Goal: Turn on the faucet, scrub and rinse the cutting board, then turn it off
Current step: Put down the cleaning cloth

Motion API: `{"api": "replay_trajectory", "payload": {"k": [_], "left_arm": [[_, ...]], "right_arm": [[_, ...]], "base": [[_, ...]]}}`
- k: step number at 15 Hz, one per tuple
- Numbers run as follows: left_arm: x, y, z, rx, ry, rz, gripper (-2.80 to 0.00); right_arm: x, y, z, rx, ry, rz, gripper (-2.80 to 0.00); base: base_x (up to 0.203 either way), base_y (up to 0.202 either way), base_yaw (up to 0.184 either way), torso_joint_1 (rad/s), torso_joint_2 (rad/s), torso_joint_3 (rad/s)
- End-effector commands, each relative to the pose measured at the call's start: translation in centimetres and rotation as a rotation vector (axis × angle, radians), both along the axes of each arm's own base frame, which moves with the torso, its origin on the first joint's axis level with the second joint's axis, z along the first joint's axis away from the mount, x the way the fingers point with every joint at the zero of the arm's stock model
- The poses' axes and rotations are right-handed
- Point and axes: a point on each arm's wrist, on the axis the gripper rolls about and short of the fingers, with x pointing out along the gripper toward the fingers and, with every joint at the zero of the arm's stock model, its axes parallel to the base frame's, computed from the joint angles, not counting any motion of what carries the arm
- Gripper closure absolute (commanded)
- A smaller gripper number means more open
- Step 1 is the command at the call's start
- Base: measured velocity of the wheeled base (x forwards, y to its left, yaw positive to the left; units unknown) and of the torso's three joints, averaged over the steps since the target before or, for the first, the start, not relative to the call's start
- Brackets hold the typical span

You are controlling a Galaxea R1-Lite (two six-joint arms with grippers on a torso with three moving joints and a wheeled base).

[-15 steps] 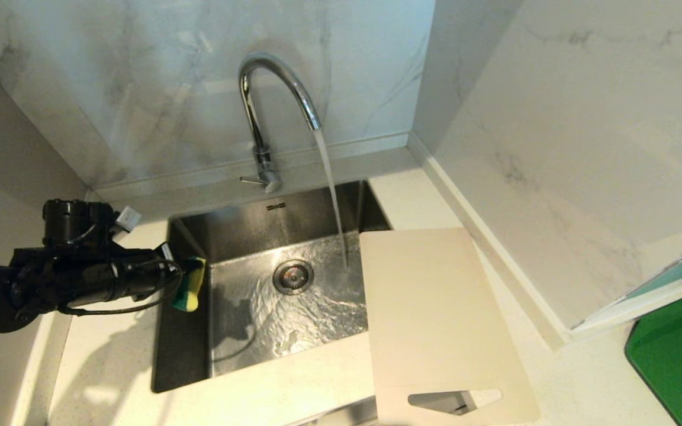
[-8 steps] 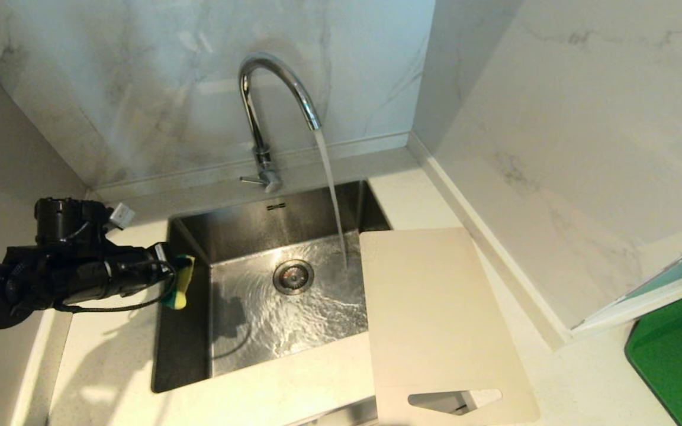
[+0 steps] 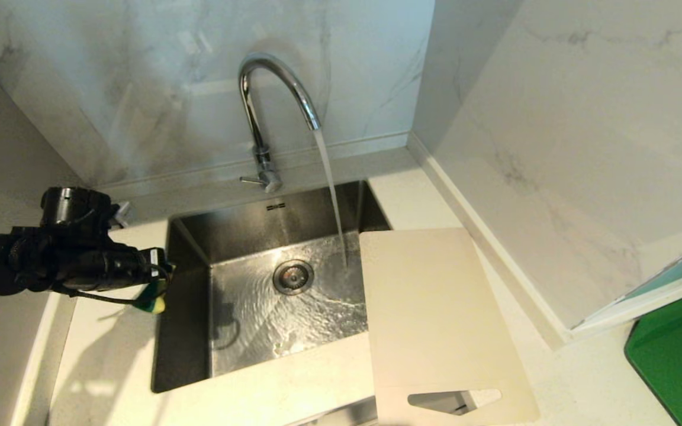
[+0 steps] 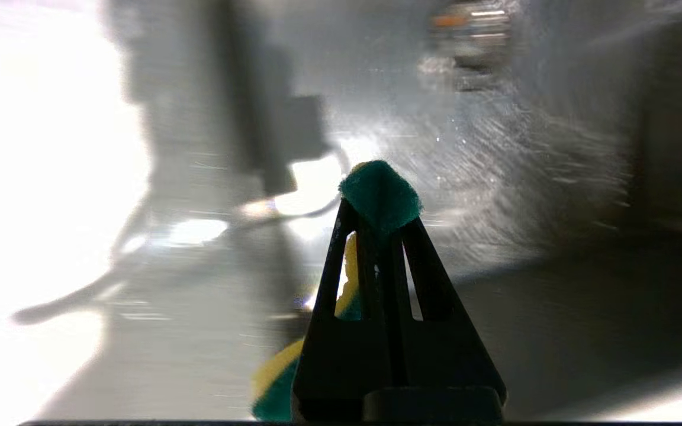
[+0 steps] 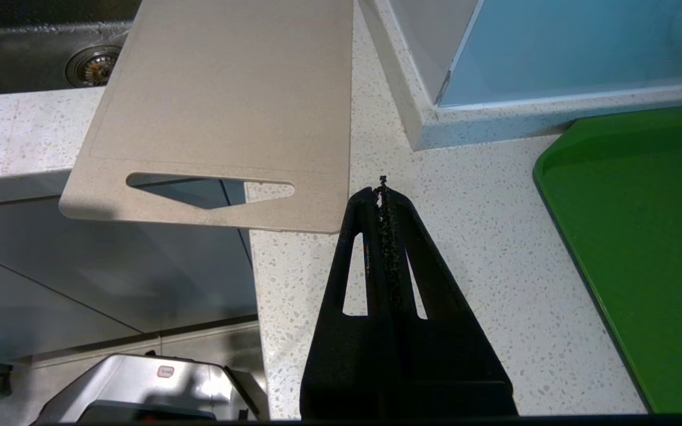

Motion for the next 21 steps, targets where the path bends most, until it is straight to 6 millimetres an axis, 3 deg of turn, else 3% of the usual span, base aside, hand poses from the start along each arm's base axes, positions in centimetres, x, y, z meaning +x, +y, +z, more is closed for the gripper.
{"api": "replay_trajectory", "payload": {"k": [1, 4, 9, 12, 13, 18, 21], "left_arm": [[1.2, 2.1, -1.3, 0.053, 0.030, 0.027, 0.00], [1.7, 5.0, -2.7, 0.094, 0.066, 0.076, 0.00], [2.0, 6.0, -4.2, 0.092, 0.106, 0.098, 0.00], [1.9, 5.9, -4.1, 0.100, 0.105, 0.089, 0.00], [1.8, 5.9, -4.0, 0.104, 0.103, 0.085, -2.80], [1.3, 7.1, -3.3, 0.122, 0.086, 0.105, -2.80], [0.4, 6.6, -0.5, 0.114, 0.004, 0.092, -2.80]], "right_arm": [[0.0, 0.0, 0.0, -0.002, 0.003, 0.001, 0.00], [0.0, 0.0, 0.0, -0.002, 0.004, 0.001, 0.00], [0.0, 0.0, 0.0, -0.002, 0.004, 0.001, 0.00], [0.0, 0.0, 0.0, -0.004, 0.003, 0.001, 0.00], [0.0, 0.0, 0.0, -0.004, 0.004, 0.001, 0.00], [0.0, 0.0, 0.0, -0.002, 0.003, 0.002, 0.00], [0.0, 0.0, 0.0, -0.002, 0.003, 0.002, 0.00]], "base": [[0.000, 0.000, 0.000, 0.000, 0.00, 0.000], [0.000, 0.000, 0.000, 0.000, 0.00, 0.000], [0.000, 0.000, 0.000, 0.000, 0.00, 0.000], [0.000, 0.000, 0.000, 0.000, 0.00, 0.000], [0.000, 0.000, 0.000, 0.000, 0.00, 0.000], [0.000, 0.000, 0.000, 0.000, 0.00, 0.000], [0.000, 0.000, 0.000, 0.000, 0.00, 0.000]]}}
